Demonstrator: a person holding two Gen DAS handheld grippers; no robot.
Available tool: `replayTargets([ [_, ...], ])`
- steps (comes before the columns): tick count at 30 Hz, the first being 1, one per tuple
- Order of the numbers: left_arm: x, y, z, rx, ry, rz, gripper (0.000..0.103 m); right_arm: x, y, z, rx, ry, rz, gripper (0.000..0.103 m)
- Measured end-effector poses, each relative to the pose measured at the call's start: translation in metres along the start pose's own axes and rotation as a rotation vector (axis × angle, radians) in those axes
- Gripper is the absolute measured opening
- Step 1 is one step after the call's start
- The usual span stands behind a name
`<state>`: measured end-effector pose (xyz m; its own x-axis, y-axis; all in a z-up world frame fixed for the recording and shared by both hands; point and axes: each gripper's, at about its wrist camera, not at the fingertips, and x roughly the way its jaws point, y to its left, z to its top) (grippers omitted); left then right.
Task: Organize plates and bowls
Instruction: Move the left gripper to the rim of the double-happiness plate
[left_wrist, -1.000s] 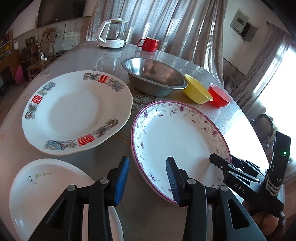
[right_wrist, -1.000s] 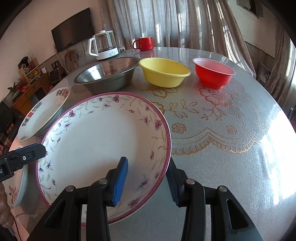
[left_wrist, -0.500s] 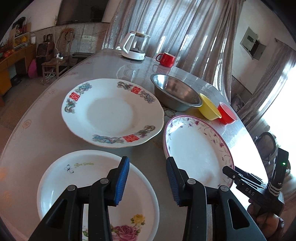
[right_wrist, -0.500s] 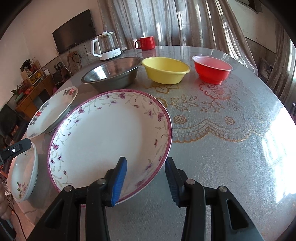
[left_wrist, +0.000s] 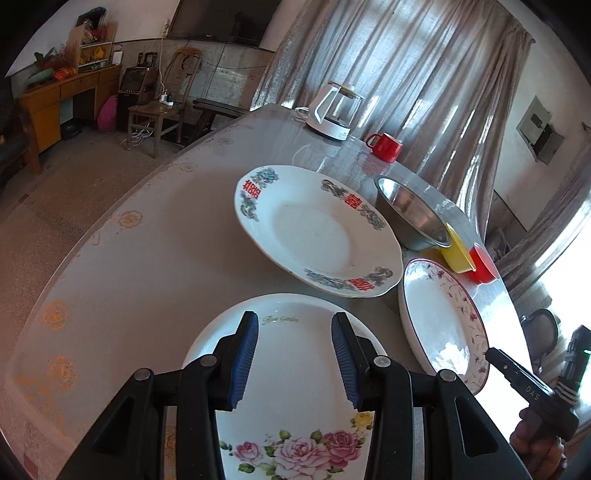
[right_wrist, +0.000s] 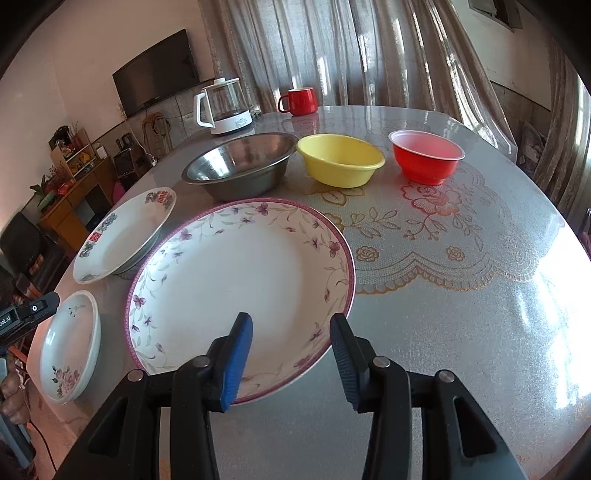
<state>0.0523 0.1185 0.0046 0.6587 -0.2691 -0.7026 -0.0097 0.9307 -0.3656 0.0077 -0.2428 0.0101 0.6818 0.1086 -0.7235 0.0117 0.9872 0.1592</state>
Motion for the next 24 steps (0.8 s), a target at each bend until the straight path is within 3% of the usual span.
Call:
replayTargets([
  [6, -0.005, 0.017, -0.004, -0.033, -0.002, 0.010, 0.042, 0.001, 0.023, 0.002, -0.045, 0.005, 0.084, 0.048],
  [19, -0.009, 0.046, 0.006, -0.092, -0.025, 0.029, 0.042, 0.025, 0.089, 0.011, -0.124, 0.070, 0.358, 0.060],
  [23, -0.007, 0.050, 0.016, -0.097, -0.061, 0.026, 0.064, 0.036, 0.102, 0.027, -0.124, 0.071, 0.392, 0.065],
  [24, -0.006, 0.050, 0.019, -0.099, -0.071, 0.023, 0.065, 0.040, 0.104, 0.032, -0.119, 0.070, 0.391, 0.066],
])
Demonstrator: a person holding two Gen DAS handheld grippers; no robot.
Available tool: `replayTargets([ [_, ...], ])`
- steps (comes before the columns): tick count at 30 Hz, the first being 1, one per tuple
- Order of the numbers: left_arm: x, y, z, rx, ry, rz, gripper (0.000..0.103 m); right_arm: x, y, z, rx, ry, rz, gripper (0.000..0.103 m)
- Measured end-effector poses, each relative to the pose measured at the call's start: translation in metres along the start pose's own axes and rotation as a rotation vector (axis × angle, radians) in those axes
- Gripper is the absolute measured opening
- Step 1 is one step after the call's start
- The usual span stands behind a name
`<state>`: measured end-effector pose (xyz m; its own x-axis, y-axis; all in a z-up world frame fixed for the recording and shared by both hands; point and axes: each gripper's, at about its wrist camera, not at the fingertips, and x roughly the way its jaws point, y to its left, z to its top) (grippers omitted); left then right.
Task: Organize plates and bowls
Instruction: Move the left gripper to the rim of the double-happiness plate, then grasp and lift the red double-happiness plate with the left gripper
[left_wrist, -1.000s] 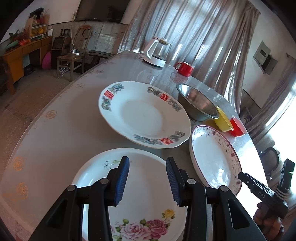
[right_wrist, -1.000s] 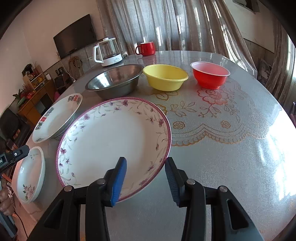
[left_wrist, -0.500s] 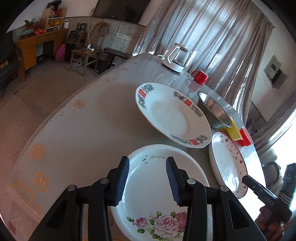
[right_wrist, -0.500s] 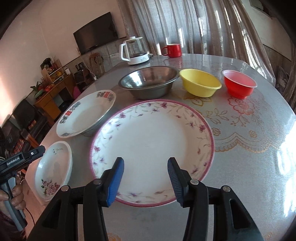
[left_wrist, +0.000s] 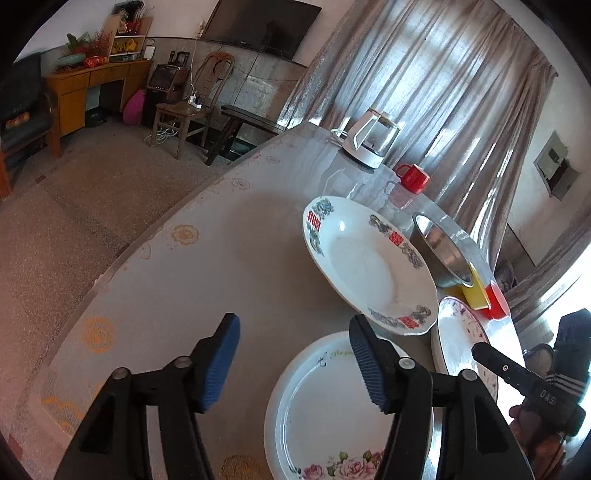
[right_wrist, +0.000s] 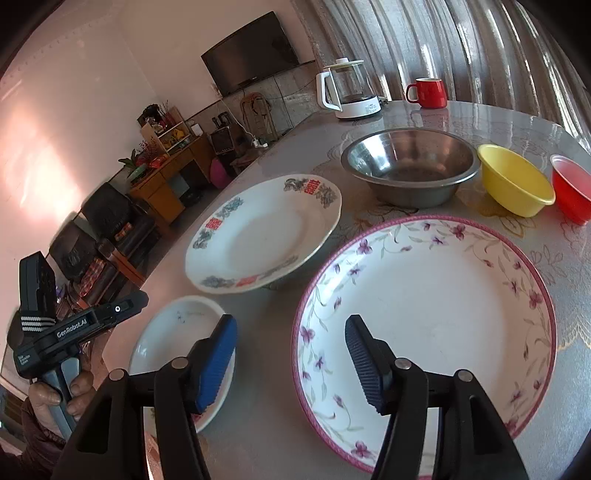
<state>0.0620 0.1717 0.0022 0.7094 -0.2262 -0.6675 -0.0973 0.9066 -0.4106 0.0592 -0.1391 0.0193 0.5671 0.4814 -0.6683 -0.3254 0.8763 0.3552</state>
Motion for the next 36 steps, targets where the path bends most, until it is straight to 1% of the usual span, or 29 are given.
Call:
replayTargets([
  [4, 0.010, 0.004, 0.019, -0.019, 0.011, -0.020, 0.065, 0.016, -0.003, 0.026, 0.028, -0.011, 0.024, 0.068],
  [8, 0.025, 0.003, 0.037, -0.018, 0.018, 0.001, 0.065, 0.035, -0.008, 0.053, 0.051, -0.010, 0.043, 0.068],
  [9, 0.029, 0.003, 0.041, -0.018, 0.023, -0.007, 0.065, 0.042, -0.009, 0.058, 0.054, -0.004, 0.045, 0.068],
  [10, 0.032, 0.003, 0.045, -0.020, 0.025, -0.016, 0.065, 0.047, -0.010, 0.063, 0.052, 0.001, 0.035, 0.068],
  [12, 0.041, 0.001, 0.053, -0.012, 0.030, -0.007, 0.064, 0.059, -0.014, 0.070, 0.046, 0.008, 0.015, 0.067],
  [14, 0.053, -0.001, 0.060, 0.000, 0.060, -0.001, 0.062, 0.071, -0.017, 0.076, 0.053, 0.024, -0.007, 0.067],
  [15, 0.059, -0.002, 0.062, -0.004, 0.070, -0.003, 0.061, 0.075, -0.018, 0.078, 0.049, 0.028, -0.012, 0.067],
  [17, 0.073, -0.002, 0.066, -0.004, 0.106, -0.006, 0.053, 0.086, -0.019, 0.082, 0.032, 0.043, -0.028, 0.067],
  [19, 0.085, -0.004, 0.070, -0.002, 0.130, -0.013, 0.052, 0.095, -0.019, 0.085, 0.022, 0.061, -0.029, 0.067],
  [20, 0.090, -0.005, 0.071, 0.005, 0.136, -0.015, 0.050, 0.099, -0.020, 0.086, 0.014, 0.067, -0.029, 0.065],
  [22, 0.100, -0.009, 0.075, 0.022, 0.152, -0.015, 0.044, 0.106, -0.018, 0.088, -0.003, 0.081, -0.034, 0.058],
  [25, 0.114, -0.017, 0.079, 0.043, 0.175, -0.028, 0.038, 0.116, -0.017, 0.089, -0.018, 0.102, -0.036, 0.057],
  [26, 0.118, -0.019, 0.080, 0.052, 0.184, -0.036, 0.036, 0.118, -0.018, 0.089, -0.013, 0.107, -0.034, 0.055],
  [27, 0.123, -0.023, 0.080, 0.066, 0.201, -0.048, 0.035, 0.119, -0.019, 0.090, -0.010, 0.111, -0.036, 0.053],
  [29, 0.131, -0.029, 0.080, 0.094, 0.212, -0.009, 0.035, 0.125, -0.020, 0.090, -0.012, 0.135, -0.051, 0.049],
  [31, 0.130, -0.032, 0.078, 0.111, 0.209, 0.019, 0.035, 0.127, -0.016, 0.090, -0.044, 0.141, -0.078, 0.048],
  [32, 0.129, -0.032, 0.077, 0.105, 0.211, 0.016, 0.035, 0.128, -0.014, 0.090, -0.060, 0.145, -0.085, 0.048],
  [34, 0.125, -0.029, 0.075, 0.083, 0.219, -0.009, 0.035, 0.125, -0.016, 0.089, -0.046, 0.148, -0.071, 0.048],
  [36, 0.121, -0.030, 0.071, 0.099, 0.220, -0.006, 0.035, 0.122, -0.019, 0.088, -0.031, 0.147, -0.060, 0.048],
])
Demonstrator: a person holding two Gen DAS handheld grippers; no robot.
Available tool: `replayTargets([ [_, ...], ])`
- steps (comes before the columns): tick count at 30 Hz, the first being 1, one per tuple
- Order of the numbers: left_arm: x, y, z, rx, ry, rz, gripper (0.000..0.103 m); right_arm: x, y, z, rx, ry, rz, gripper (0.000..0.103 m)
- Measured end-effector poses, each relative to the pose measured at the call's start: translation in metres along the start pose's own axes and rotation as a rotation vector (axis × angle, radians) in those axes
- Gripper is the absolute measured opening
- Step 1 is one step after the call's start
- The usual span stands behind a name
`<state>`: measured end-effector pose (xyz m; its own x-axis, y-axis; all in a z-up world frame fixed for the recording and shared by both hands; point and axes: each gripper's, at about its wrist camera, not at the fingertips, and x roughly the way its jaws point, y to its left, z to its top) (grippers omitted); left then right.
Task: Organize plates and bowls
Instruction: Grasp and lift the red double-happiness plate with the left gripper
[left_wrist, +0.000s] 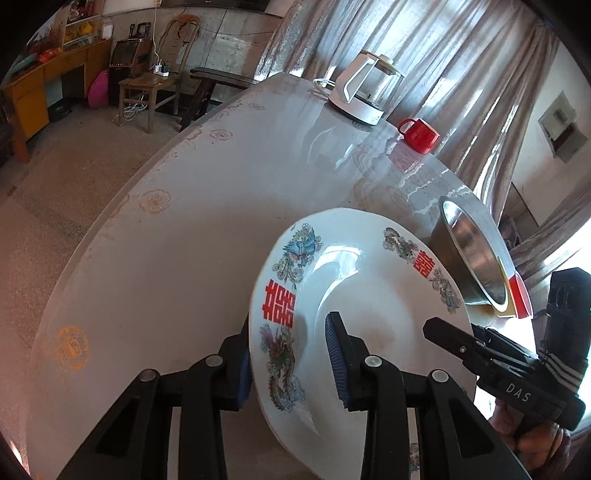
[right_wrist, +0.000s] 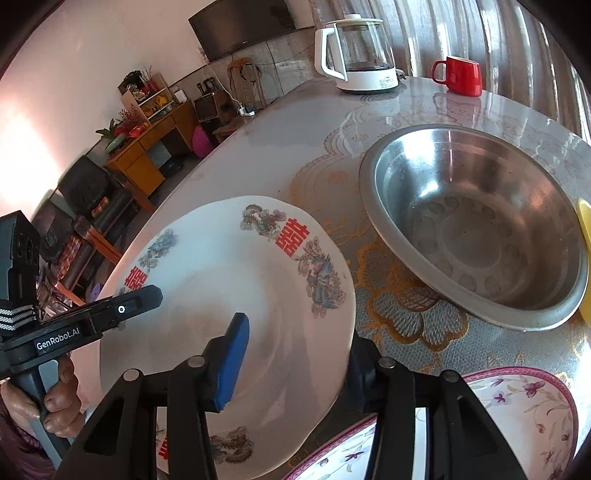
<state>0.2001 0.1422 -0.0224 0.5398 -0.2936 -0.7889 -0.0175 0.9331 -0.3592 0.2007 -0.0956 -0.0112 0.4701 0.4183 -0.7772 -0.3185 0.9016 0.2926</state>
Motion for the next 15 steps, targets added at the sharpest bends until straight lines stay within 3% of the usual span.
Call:
replayTargets([
  [5, -0.005, -0.003, -0.005, -0.003, 0.002, -0.007, 0.034, -0.014, -0.001, -0.006, 0.009, -0.036, 0.027, 0.048],
  [15, -0.023, -0.025, -0.019, 0.109, -0.047, 0.017, 0.034, -0.033, -0.004, -0.024, 0.035, -0.087, 0.050, 0.048],
])
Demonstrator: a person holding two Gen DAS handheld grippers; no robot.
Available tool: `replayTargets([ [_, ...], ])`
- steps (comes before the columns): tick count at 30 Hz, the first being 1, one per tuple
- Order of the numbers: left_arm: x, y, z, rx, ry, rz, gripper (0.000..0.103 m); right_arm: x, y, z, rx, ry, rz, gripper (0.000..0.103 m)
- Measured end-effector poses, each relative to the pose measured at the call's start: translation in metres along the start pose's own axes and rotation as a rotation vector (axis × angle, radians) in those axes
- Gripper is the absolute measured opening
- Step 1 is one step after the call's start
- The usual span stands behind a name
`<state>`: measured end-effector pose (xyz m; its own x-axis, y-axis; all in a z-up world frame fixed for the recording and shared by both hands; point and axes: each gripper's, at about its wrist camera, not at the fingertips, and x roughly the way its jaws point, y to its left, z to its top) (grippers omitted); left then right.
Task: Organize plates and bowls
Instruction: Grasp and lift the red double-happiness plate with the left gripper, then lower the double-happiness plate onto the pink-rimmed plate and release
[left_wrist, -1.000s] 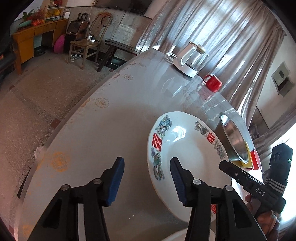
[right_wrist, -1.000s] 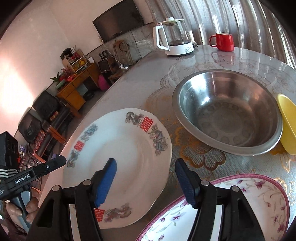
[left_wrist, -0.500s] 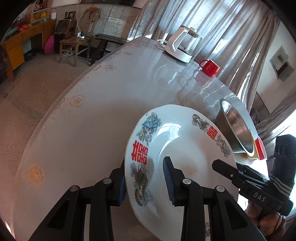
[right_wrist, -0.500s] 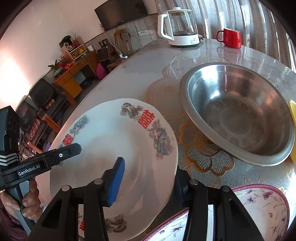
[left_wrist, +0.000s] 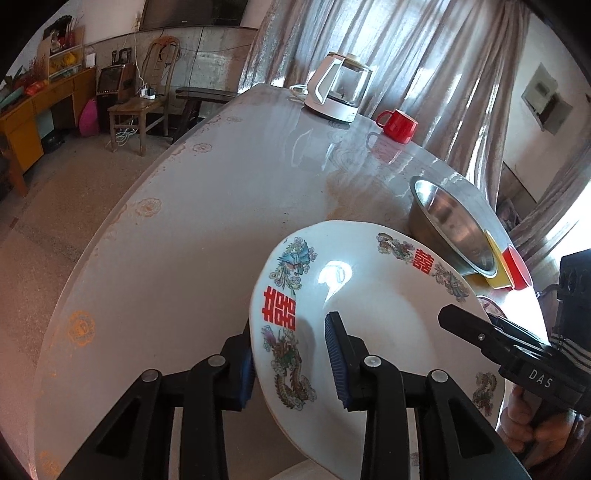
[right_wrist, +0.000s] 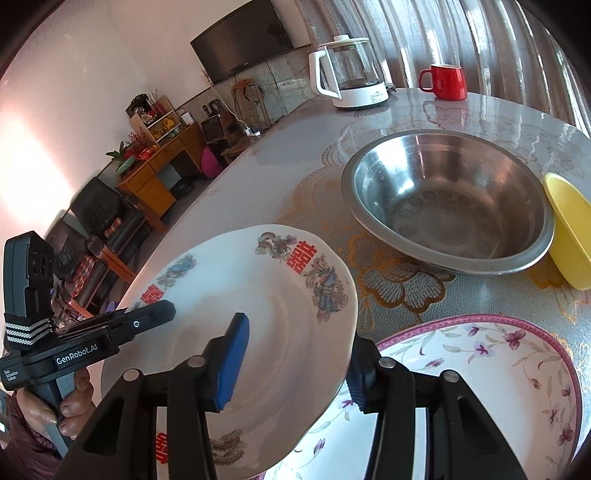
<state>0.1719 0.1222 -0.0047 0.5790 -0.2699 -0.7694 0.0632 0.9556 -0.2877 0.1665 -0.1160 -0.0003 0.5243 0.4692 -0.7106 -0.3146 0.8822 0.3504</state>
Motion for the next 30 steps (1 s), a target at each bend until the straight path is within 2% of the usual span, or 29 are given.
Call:
replayTargets([
  [6, -0.020, -0.013, -0.006, 0.051, -0.049, -0.011, 0.034, -0.020, 0.000, -0.009, -0.003, -0.041, -0.006, 0.048],
  [12, -0.038, -0.041, -0.018, 0.120, -0.077, -0.043, 0.034, -0.044, -0.009, -0.021, 0.027, -0.079, 0.008, 0.048],
  [16, -0.039, -0.069, -0.030, 0.177, -0.077, -0.070, 0.034, -0.061, -0.014, -0.035, 0.034, -0.088, 0.009, 0.048],
  [20, -0.028, -0.088, -0.037, 0.190, -0.039, -0.100, 0.034, -0.067, -0.027, -0.044, 0.053, -0.091, -0.066, 0.045],
  [30, -0.027, -0.131, -0.051, 0.255, -0.008, -0.156, 0.035, -0.096, -0.062, -0.065, 0.120, -0.113, -0.111, 0.042],
])
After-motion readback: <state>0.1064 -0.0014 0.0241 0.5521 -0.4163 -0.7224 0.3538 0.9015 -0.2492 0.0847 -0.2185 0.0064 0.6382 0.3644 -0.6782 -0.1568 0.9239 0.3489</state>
